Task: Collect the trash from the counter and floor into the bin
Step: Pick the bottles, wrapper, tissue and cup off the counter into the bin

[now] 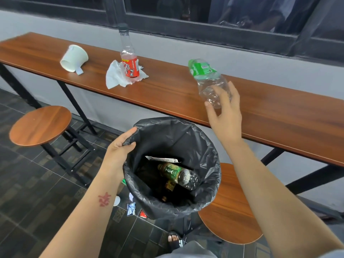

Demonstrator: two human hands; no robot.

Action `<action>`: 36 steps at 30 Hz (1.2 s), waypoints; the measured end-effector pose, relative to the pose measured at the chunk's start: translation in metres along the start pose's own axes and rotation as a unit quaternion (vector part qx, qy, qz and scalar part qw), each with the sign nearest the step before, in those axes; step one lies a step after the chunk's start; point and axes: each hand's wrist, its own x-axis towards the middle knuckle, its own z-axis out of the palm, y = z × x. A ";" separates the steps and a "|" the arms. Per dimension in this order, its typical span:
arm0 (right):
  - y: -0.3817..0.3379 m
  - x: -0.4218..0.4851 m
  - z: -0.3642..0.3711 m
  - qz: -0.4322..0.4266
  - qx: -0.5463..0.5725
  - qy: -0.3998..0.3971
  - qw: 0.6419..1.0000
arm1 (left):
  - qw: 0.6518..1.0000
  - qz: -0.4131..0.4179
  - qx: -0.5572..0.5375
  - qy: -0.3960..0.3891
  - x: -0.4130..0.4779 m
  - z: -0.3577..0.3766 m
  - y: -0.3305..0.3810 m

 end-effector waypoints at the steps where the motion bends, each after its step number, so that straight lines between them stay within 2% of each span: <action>1: -0.010 -0.009 0.000 -0.016 0.012 -0.009 1.000 | 1.000 0.002 -0.012 0.008 -0.005 -0.004 0.000; 7: -0.061 -0.068 0.011 -0.087 0.063 -0.066 0.992 | 0.994 -0.007 -0.073 0.076 -0.031 -0.040 0.001; 12: -0.095 -0.118 0.032 -0.132 0.077 -0.124 0.980 | 0.985 0.004 -0.082 0.149 -0.049 -0.084 0.000; 21: -0.125 -0.144 0.063 -0.146 0.073 -0.201 0.966 | 0.974 -0.003 -0.075 0.214 -0.055 -0.136 0.008; 23: -0.125 -0.135 0.076 -0.131 0.040 -0.265 0.954 | 0.975 0.000 -0.081 0.208 -0.050 -0.141 0.010; 26: -0.126 -0.117 0.108 -0.130 -0.012 -0.372 0.919 | 0.980 0.022 -0.071 0.185 -0.037 -0.140 0.019; 29: -0.126 -0.100 0.140 -0.143 -0.036 -0.442 0.885 | 0.981 0.016 -0.070 0.180 -0.018 -0.136 0.028; 33: -0.118 -0.068 0.168 -0.167 -0.058 -0.456 0.872 | 0.981 0.023 -0.069 0.179 0.011 -0.137 0.040; 36: -0.116 -0.039 0.183 -0.188 -0.059 -0.413 0.889 | 0.979 0.015 -0.065 0.192 0.033 -0.140 0.043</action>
